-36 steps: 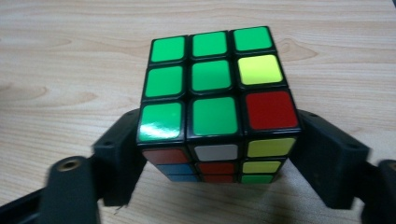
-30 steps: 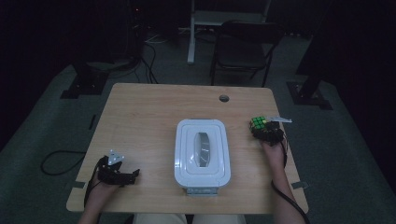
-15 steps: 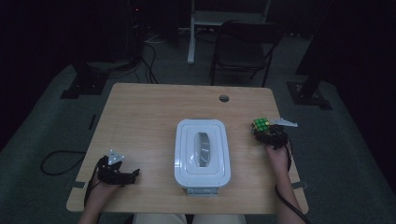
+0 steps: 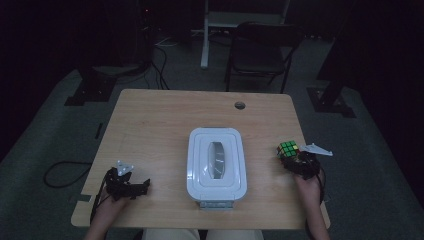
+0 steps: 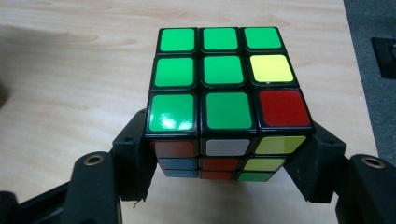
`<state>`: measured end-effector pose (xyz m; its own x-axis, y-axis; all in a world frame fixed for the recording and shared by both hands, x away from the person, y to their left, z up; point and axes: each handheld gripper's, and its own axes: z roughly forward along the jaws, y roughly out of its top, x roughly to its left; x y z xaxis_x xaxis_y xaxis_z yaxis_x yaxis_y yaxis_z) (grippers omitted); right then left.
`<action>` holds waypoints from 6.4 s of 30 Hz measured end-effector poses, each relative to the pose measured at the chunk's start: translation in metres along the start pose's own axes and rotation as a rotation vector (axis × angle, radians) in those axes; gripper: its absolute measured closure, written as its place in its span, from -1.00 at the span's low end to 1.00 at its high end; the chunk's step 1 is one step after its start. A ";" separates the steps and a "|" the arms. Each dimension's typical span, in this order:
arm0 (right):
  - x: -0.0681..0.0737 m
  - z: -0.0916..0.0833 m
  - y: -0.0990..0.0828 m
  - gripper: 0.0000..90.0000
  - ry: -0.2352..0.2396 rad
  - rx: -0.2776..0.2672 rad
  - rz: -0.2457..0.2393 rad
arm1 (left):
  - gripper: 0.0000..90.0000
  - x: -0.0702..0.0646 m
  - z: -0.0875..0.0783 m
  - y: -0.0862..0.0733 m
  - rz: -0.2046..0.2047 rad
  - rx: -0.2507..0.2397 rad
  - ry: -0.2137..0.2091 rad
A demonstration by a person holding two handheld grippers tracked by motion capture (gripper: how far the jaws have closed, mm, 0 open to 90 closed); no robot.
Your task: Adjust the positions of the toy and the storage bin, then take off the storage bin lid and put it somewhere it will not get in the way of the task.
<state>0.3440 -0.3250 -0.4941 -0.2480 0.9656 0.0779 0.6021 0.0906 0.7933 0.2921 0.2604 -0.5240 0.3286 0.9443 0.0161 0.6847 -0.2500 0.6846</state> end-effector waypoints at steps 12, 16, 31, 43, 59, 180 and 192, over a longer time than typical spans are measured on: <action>0.008 -0.045 -0.036 -0.25 -0.033 0.020 -0.001 | -0.97 -0.002 0.000 0.000 0.044 -0.004 -0.042; 0.010 -0.060 -0.050 -0.25 -0.054 0.031 -0.002 | -0.97 -0.002 0.000 0.000 0.053 -0.005 -0.052; 0.005 -0.054 -0.068 -0.25 -0.072 0.054 0.000 | -0.97 -0.002 0.000 -0.001 0.056 -0.005 -0.054; 0.002 -0.072 -0.052 -0.74 0.002 -0.016 0.032 | -0.97 -0.002 0.000 -0.001 0.058 -0.004 -0.056; 0.028 -0.060 -0.010 -0.68 0.060 -0.091 -0.070 | -0.97 -0.002 0.000 -0.001 0.060 -0.004 -0.058; 0.095 0.021 -0.035 -0.72 0.144 0.122 -0.219 | -0.97 -0.097 -0.079 0.107 0.329 -0.215 -0.473; 0.095 0.021 -0.035 -0.72 0.144 0.122 -0.219 | -0.97 -0.127 -0.068 0.120 0.377 -0.212 -0.543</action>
<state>0.3152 -0.2311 -0.5273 -0.4823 0.8760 0.0050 0.6071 0.3301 0.7228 0.2879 0.1247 -0.3940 0.8361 0.5464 -0.0481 0.3361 -0.4410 0.8322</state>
